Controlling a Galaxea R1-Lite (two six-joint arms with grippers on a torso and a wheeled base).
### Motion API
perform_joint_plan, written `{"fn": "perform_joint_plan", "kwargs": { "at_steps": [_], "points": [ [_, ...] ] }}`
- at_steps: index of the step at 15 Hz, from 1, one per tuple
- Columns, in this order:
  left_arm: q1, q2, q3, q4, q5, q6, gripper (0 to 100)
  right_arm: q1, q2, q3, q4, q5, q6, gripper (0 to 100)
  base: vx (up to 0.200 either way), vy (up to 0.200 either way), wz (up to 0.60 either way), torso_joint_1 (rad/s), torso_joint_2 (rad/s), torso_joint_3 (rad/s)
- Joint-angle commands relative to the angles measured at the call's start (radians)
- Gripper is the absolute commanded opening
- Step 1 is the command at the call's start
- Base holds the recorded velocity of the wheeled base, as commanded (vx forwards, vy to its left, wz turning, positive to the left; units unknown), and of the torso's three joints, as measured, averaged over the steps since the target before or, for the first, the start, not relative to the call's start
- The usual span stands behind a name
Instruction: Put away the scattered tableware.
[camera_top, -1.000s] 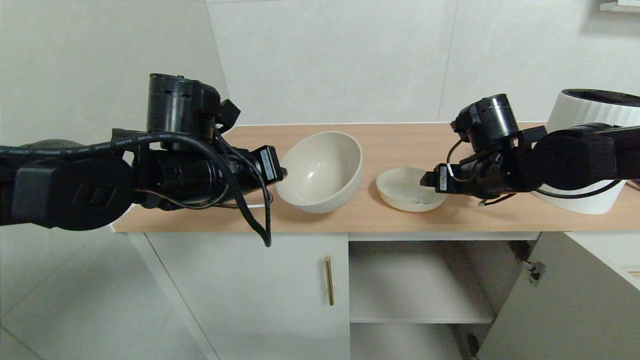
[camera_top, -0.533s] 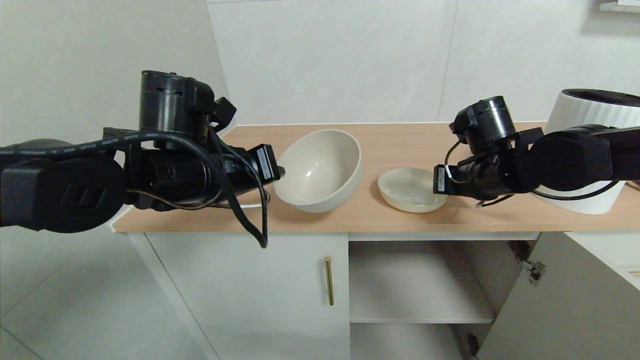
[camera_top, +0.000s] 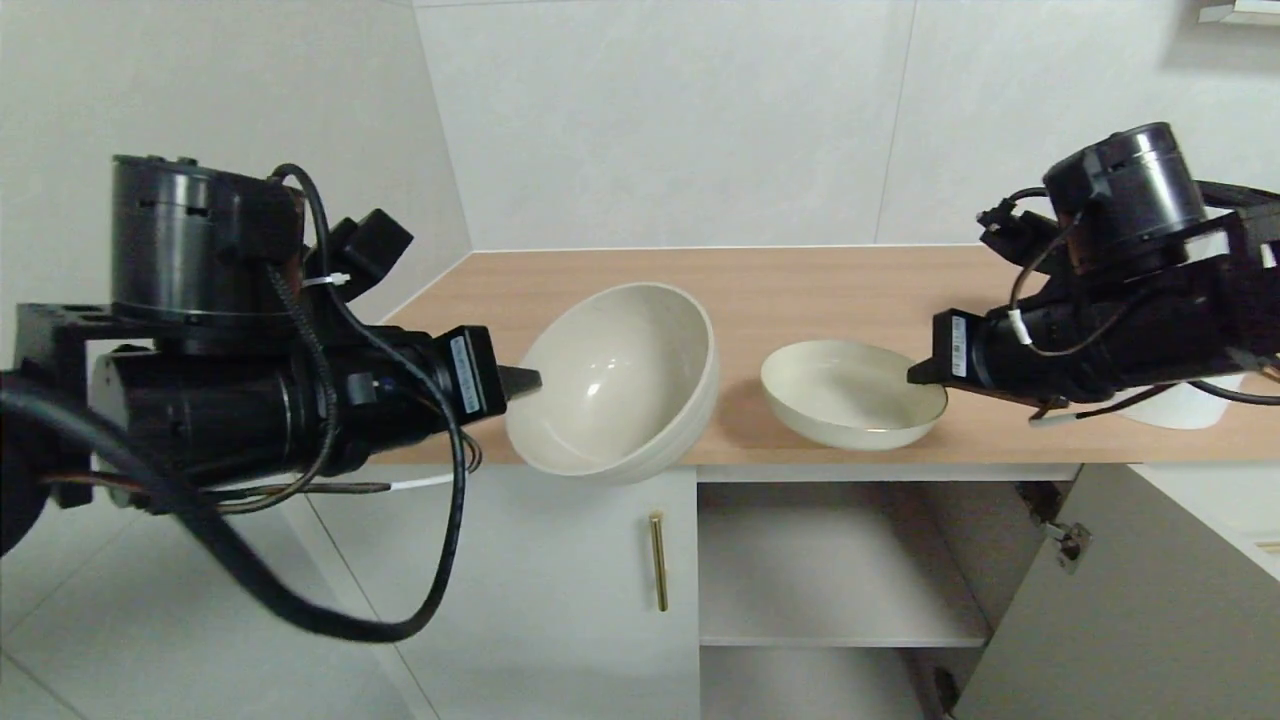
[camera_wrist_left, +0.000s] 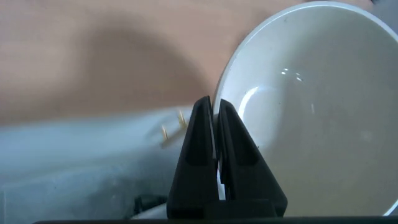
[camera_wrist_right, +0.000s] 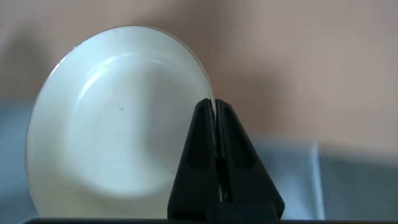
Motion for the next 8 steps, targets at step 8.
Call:
{"fn": "perform_joint_plan", "kwargs": {
  "at_steps": [8],
  "points": [
    [-0.029, -0.131, 0.140, -0.001, -0.098, -0.005, 0, 0.004, -0.218, 0.333, -0.066, 0.074, -0.017, 0, -0.050, 0.000, 0.00, 0.001, 0.00, 0.001]
  ]
}}
